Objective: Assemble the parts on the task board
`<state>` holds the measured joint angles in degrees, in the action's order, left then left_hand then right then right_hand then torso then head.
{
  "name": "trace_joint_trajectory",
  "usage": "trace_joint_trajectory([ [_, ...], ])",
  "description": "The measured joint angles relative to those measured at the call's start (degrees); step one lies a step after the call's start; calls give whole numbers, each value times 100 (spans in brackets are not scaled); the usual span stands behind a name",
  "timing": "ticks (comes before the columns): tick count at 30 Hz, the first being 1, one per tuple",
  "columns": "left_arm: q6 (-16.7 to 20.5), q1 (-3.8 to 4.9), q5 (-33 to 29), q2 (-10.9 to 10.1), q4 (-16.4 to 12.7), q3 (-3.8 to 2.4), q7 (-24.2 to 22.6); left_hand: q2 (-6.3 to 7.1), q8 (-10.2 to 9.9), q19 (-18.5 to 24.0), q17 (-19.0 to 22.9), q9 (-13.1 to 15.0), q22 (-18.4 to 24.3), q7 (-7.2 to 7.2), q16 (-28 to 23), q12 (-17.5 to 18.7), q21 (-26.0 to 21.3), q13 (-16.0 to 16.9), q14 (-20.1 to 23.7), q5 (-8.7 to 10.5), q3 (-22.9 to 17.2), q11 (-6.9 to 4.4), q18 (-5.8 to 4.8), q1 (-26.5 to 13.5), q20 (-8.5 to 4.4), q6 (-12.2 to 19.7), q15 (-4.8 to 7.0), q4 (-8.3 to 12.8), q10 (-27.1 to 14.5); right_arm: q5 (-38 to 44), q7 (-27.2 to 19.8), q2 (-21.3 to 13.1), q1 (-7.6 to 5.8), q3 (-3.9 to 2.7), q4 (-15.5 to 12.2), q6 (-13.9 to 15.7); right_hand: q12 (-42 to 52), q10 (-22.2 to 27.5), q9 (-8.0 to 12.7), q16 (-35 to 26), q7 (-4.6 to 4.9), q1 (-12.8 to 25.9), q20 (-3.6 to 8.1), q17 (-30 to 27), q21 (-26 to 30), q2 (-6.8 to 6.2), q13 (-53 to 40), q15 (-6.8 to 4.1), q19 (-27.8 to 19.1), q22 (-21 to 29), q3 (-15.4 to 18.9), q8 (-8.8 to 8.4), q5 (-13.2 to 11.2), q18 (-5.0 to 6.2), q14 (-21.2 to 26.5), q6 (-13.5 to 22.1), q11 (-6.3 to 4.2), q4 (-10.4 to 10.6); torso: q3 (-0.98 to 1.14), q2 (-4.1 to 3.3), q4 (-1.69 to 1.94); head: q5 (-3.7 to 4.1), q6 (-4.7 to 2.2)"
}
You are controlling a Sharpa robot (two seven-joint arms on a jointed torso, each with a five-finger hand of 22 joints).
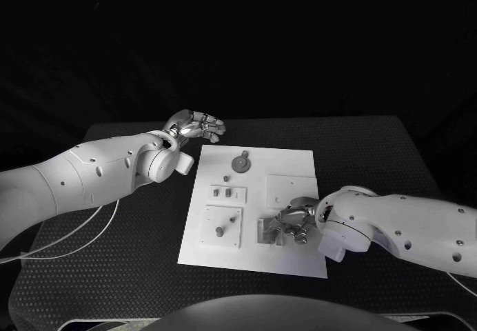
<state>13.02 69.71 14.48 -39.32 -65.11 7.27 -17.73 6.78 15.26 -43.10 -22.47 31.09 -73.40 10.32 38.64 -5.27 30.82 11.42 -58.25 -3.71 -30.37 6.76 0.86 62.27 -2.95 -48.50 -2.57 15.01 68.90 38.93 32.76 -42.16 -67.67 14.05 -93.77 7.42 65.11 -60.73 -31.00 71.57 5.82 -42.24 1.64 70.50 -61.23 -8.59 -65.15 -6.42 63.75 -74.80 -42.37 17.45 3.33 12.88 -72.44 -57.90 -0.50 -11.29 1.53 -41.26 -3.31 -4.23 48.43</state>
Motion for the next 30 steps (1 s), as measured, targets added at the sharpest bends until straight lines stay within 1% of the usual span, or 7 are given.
trace_joint_trajectory([
  [7,0,0,0,-6,0,0,1,0,0,0,-6,0,0,0,-23,0,0,0,0,0,0,0,0,0,0,0,0,0,0,27,0,4,4,-5,11,-20,-21,43,9,-47,20,62,-1,-67,1,-62,-7,17,-1,8,16,-36,0,19,79,20,41,16,0,-1,-1,-3,14],
  [9,0,0,0,-6,-1,0,1,0,0,0,-6,-1,-5,0,-23,0,0,1,0,0,0,0,0,0,0,0,0,0,0,39,0,5,4,-6,12,-27,-22,53,8,-47,35,68,-8,-77,1,-68,-12,40,-33,9,20,-36,0,28,104,35,31,16,-1,-1,-1,-7,18],
  [18,0,0,0,-8,-2,0,2,0,0,0,-10,-1,-5,0,-23,0,0,1,0,0,0,0,0,0,0,0,0,0,0,74,-7,8,4,-7,19,-51,-22,85,13,-68,42,52,-1,-98,1,-130,-20,38,-43,18,87,-36,0,40,142,44,40,-24,-3,-1,0,-8,26],
  [21,0,0,0,-10,-3,0,2,0,0,0,-10,-1,-5,0,-23,0,0,1,0,0,0,0,0,0,0,0,0,0,0,85,-8,8,5,-7,19,-52,-22,96,12,-68,47,43,-1,-113,1,-198,-20,38,-43,21,87,-54,0,41,142,48,51,-24,-2,-1,0,-11,30],
  [23,0,0,0,-12,-3,0,2,0,0,0,-14,-1,-8,0,-23,0,0,1,0,0,0,0,0,0,0,0,0,0,0,91,-9,8,5,-7,19,-54,-22,105,12,-68,53,44,-1,-115,1,-197,-20,58,-43,25,103,-65,0,41,161,78,60,-9,-2,-1,0,-12,32],
  [26,0,0,0,-14,-4,0,2,0,0,0,-16,1,-10,0,-23,0,0,1,0,0,0,0,0,0,0,0,0,0,0,102,-12,8,5,-7,19,-57,-23,105,14,-84,46,66,-20,-127,1,-220,-20,40,-62,26,103,-66,0,42,179,89,60,-8,-2,-1,0,-12,34],
  [30,0,0,0,-15,-6,0,2,0,0,0,-15,5,-10,0,-23,0,0,1,0,0,0,0,0,0,0,0,0,0,0,118,-16,7,6,-7,19,-61,-23,117,17,-91,52,66,-10,-134,2,-314,-20,57,-76,37,136,-66,-27,44,201,96,71,25,-3,-1,-1,-12,40],
])
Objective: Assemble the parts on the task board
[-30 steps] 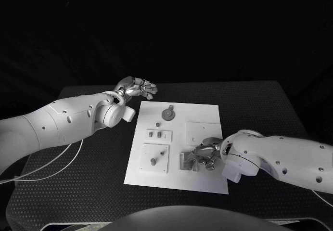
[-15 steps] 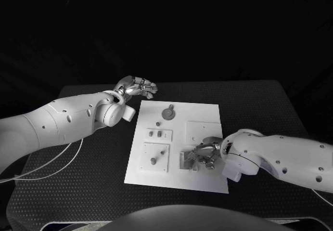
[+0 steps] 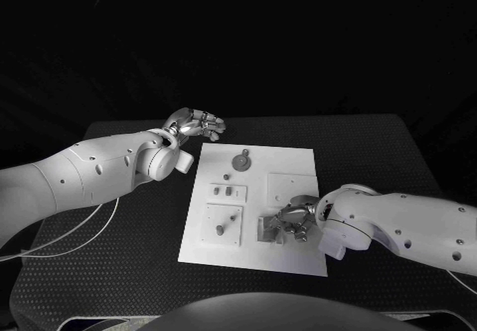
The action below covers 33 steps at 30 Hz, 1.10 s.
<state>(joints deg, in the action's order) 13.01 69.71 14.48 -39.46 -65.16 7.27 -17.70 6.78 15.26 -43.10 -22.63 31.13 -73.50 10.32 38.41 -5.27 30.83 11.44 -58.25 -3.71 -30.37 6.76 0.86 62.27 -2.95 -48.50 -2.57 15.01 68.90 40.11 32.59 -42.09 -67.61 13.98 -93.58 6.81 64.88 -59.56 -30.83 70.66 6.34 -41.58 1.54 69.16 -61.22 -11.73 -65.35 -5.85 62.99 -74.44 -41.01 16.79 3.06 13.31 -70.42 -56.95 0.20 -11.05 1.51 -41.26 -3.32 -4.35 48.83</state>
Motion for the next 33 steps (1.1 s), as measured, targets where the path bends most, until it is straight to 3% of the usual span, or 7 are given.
trace_joint_trajectory([
  [5,0,0,0,-2,-1,0,0,0,0,0,-5,0,-1,0,0,0,0,0,0,0,0,0,0,0,0,0,0,0,0,22,-6,0,1,0,-1,-7,0,29,-2,-2,-4,-24,1,-1,0,-127,-6,0,-17,12,29,0,0,0,1,24,-10,30,0,1,-1,0,1],
  [14,0,0,0,-5,-1,0,0,0,0,0,-5,-1,-4,0,0,0,0,-5,0,0,0,0,0,0,0,0,0,0,0,48,-19,-4,1,0,-1,-25,0,50,-15,-1,-8,-22,0,-7,0,-245,-13,2,-18,20,45,-22,0,2,40,32,10,110,1,2,-1,-2,5],
  [27,0,0,0,-6,-2,0,0,0,0,0,-15,-2,-9,0,0,0,0,-4,0,0,0,0,0,0,0,0,0,0,0,174,-48,-33,3,0,-30,-22,0,50,-36,-1,-7,-25,0,-7,0,-248,-17,2,-19,26,45,-22,0,4,40,52,10,141,2,1,-2,2,9],
  [33,0,0,0,-6,0,0,0,0,0,0,-15,-2,-13,0,0,0,-23,-4,0,0,0,0,0,0,0,0,0,0,0,386,-186,-171,19,17,-141,-19,0,50,-64,1,13,-119,10,-19,2,-330,-22,-5,-51,32,74,-19,0,6,48,116,10,115,2,1,-2,7,1],
])
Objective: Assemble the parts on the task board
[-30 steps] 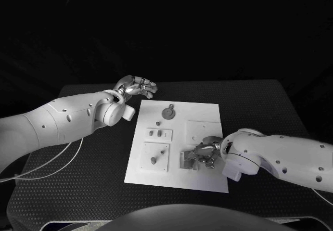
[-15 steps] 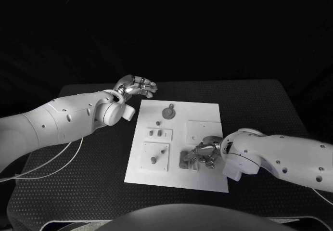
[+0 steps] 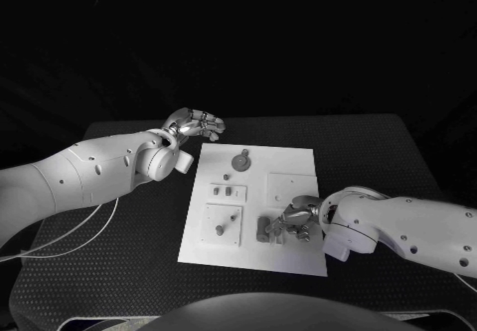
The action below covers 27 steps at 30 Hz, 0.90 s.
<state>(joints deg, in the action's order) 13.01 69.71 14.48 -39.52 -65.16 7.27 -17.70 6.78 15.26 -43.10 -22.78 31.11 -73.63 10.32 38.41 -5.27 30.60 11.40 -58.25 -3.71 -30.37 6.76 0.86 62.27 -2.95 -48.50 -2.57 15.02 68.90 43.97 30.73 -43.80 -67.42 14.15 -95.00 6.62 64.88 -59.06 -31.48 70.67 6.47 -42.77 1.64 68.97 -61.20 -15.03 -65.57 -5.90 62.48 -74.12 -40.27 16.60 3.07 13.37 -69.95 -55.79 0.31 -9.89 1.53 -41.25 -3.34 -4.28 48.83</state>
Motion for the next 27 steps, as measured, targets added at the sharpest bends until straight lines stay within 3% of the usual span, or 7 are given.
trace_joint_trajectory([
  [7,0,0,0,-4,1,0,0,0,0,0,-6,0,0,0,0,0,0,0,0,0,0,0,0,0,0,0,0,0,0,351,-309,-199,-50,1,-229,6,0,0,-53,29,0,-300,4,-28,-47,39,-6,-3,3,26,415,30,0,0,3,1,0,-323,1,1,3,-9,-17],
  [14,0,0,0,-9,1,0,0,0,0,0,-6,-1,1,0,0,0,0,1,0,0,0,0,0,0,0,0,0,0,0,833,-504,-236,-92,-4,-355,11,34,-33,-90,67,-67,-459,25,-20,-59,30,-5,-24,26,49,603,71,0,1,-21,-65,-33,-479,1,3,-2,-16,-34],
  [27,-2,0,0,-9,-4,0,0,0,0,0,-12,4,-7,0,-23,0,0,1,-17,0,6,0,0,0,0,0,-17,-15,0,2372,-447,-20,-15,-1,-333,41,73,-198,-142,122,-149,-500,66,-16,-70,48,21,-116,69,107,771,177,0,0,-152,-282,-155,-392,2,-2,0,-10,-19],
])
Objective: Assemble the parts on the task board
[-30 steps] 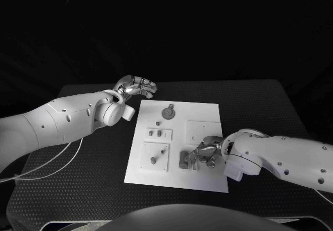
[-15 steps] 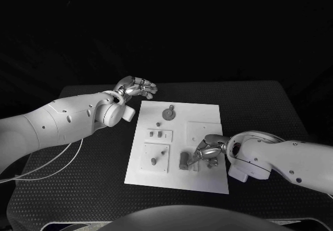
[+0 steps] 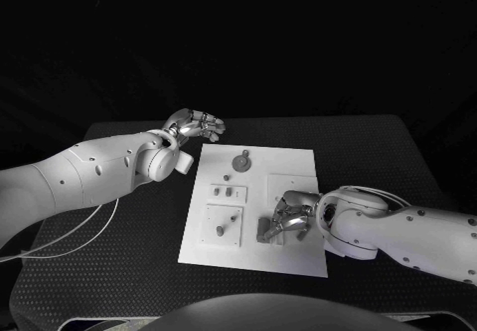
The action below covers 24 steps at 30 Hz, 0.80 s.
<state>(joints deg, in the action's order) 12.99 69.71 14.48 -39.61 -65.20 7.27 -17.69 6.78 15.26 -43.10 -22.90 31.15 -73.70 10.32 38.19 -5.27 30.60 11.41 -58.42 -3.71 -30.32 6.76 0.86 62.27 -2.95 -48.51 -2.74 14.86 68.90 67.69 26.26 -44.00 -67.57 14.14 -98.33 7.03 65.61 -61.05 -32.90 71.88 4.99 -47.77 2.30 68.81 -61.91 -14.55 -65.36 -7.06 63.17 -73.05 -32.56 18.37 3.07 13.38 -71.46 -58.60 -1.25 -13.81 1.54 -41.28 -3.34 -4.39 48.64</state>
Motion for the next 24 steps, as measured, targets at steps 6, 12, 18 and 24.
trace_joint_trajectory([
  [6,-11,0,0,-5,0,0,4,0,0,0,-7,6,-7,0,0,0,0,0,-3,0,-6,0,0,0,0,0,-3,-16,0,520,116,53,39,1,-3,41,0,-102,-6,35,-14,0,18,-2,0,0,33,-31,60,29,46,5,0,0,-112,-73,-19,46,-1,-1,4,-6,16],
  [12,-31,0,0,-8,-1,0,9,0,0,0,-15,6,-10,0,0,0,0,0,-3,0,-6,0,0,0,0,0,-3,-16,0,781,189,75,75,-2,-20,44,0,-154,-5,35,-45,12,20,-2,-1,11,53,-48,101,50,68,26,0,1,-192,-110,-31,103,-4,-1,7,-12,29],
  [18,-45,0,0,-12,-3,0,13,0,0,0,-20,6,-15,0,0,0,0,0,-3,0,-6,0,0,0,0,0,-3,-16,0,966,254,91,95,-8,-23,39,-18,-174,-5,35,-51,57,20,-2,-1,-6,58,-48,102,54,68,26,0,1,-194,-116,-51,134,-4,-1,5,-16,44],
  [24,-55,0,0,-21,-4,0,18,0,22,0,-22,11,-15,0,0,0,0,0,-3,0,-6,0,0,0,0,0,-3,-16,0,1087,298,95,110,-14,-37,28,-23,-203,-4,79,-57,87,47,12,-6,-37,67,-61,133,66,75,26,0,1,-266,-159,-80,176,-5,-1,4,-19,58],
])
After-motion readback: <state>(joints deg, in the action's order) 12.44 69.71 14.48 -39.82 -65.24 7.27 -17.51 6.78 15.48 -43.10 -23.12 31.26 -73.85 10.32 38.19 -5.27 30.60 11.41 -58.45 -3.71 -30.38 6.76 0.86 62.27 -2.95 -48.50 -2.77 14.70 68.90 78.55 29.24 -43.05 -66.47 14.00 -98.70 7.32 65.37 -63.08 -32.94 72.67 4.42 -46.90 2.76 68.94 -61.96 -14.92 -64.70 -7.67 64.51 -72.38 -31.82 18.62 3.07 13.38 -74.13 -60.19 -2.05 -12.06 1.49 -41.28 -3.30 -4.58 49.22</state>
